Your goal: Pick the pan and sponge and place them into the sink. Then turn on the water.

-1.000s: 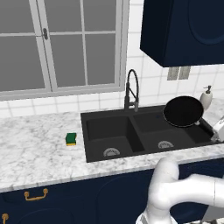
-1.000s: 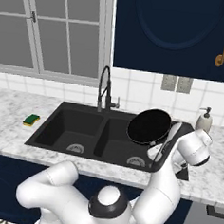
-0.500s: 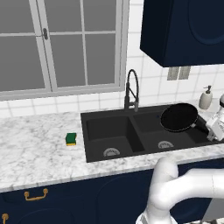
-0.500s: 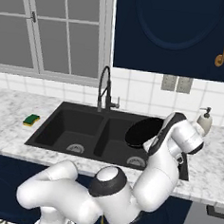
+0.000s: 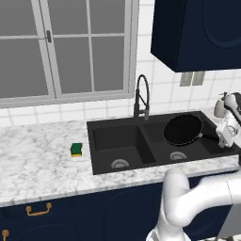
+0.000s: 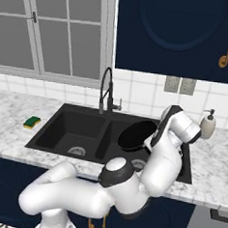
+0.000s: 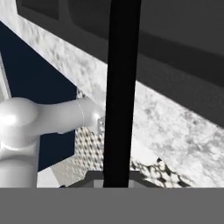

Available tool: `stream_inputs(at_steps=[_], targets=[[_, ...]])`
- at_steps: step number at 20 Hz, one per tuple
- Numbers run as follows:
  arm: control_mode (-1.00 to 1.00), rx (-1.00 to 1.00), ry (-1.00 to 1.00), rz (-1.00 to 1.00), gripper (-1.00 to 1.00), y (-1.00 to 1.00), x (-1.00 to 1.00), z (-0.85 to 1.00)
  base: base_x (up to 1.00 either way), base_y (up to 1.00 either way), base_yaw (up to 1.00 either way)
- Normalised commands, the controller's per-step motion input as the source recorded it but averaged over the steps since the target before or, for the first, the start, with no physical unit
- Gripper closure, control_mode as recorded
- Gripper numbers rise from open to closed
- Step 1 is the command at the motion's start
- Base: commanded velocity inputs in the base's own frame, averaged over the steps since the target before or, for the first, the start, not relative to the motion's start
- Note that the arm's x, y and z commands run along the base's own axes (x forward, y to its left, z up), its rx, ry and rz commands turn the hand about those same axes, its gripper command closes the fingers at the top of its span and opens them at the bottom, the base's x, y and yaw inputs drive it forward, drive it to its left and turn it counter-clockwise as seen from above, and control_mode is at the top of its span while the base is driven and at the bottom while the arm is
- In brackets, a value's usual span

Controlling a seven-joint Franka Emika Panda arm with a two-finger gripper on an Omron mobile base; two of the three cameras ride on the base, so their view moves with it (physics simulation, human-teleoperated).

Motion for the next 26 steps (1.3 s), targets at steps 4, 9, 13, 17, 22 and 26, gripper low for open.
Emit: stream_inputs(at_steps=[4,9,13,17,22,26], targets=[[-1.00,-0.01,0.11,0.11,1.00,0.28,0.32,0.00,0.00,0.00,0.00],[-1.00,0.00,0.11,0.12,1.00,0.05,0.35,-0.01,0.00,0.00,0.00],[-1.00,0.00,0.07,0.12,1.00,0.00,0.37,0.00,0.00,0.00,0.00],[-1.00,0.00,0.12,0.12,1.00,0.00,0.37,-0.09,0.00,0.00,0.00],[-1.00,0.00,0.22,0.13,1.00,0.00,0.31,-0.36,0.00,0.00,0.00],[-1.00,0.00,0.20,0.12,1.00,0.00,0.43,-0.34,0.00,0.00,0.00]])
